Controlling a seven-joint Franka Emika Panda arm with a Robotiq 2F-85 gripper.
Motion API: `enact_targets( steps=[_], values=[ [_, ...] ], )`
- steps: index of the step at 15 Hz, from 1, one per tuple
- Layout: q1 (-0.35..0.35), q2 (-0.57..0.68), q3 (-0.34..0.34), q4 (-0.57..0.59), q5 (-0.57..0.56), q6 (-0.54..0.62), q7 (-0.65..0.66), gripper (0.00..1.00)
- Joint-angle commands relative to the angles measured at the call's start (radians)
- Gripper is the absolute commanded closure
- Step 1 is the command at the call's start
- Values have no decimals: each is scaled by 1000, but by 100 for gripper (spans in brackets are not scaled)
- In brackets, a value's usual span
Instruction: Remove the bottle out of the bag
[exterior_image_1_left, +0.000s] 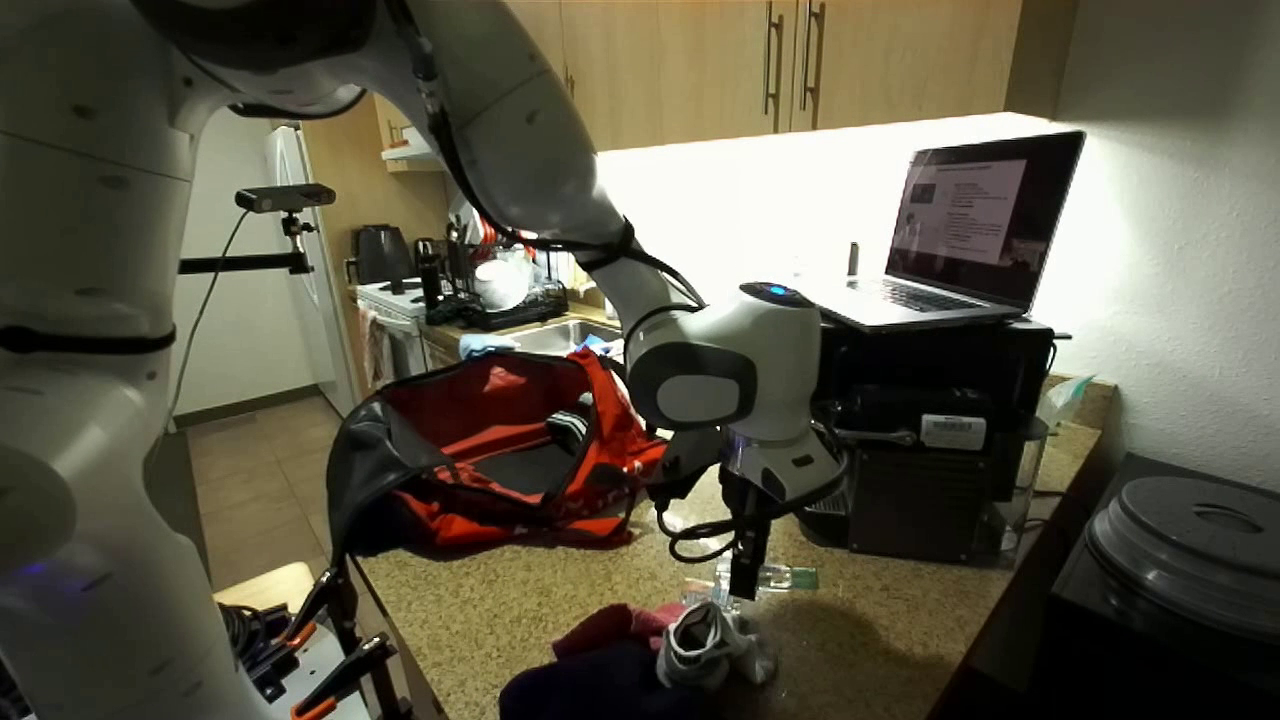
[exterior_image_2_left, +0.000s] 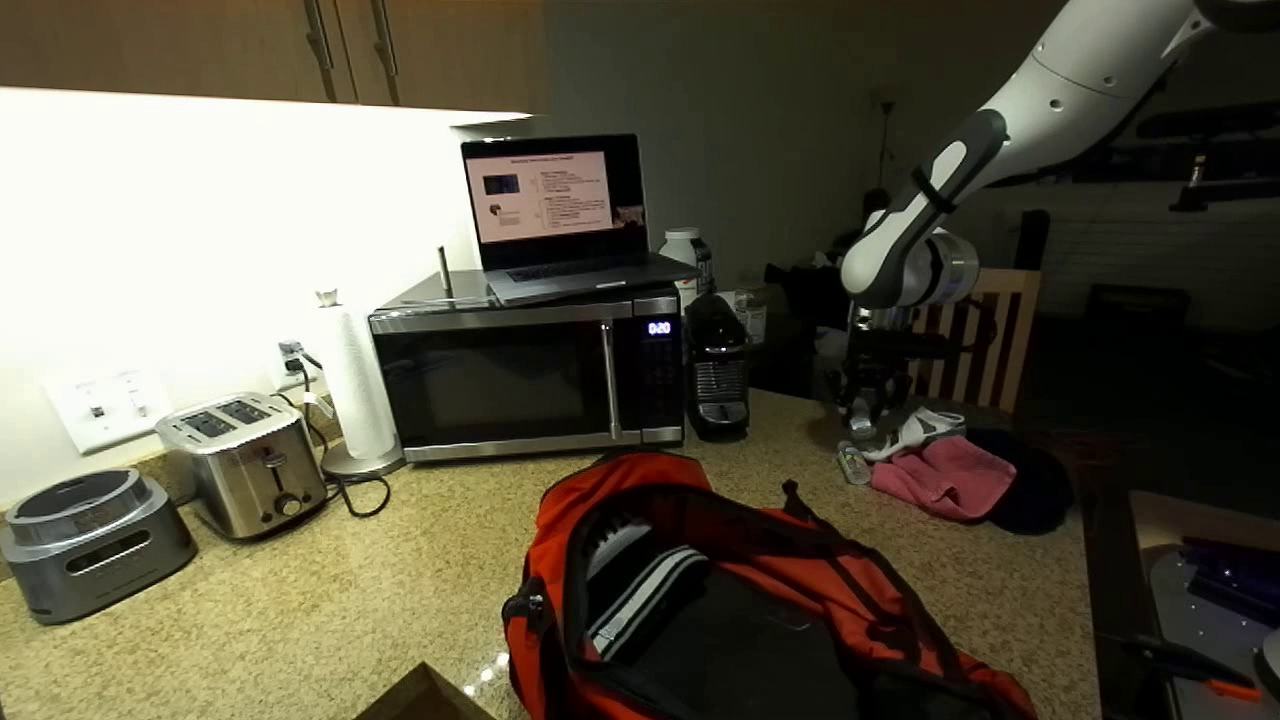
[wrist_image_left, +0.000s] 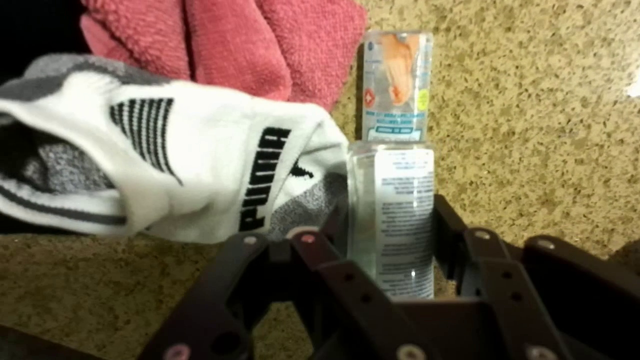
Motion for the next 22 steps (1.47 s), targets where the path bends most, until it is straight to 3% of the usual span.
enact_targets(
  steps=[1,7,8,9,14,22],
  values=[
    [12,-40,-17,-51,1,31,65,84],
    [22,-36,-39,-60,-12,27,137,84],
    [24,-35,-42,-62,-14,28,147,42],
    [27,-34,-45,-65,-17,30,159,32],
    [44,-37,-54,-74,-31,30,191,3],
    [100,-124,-18,-123,-136,20,93,0]
  ],
)
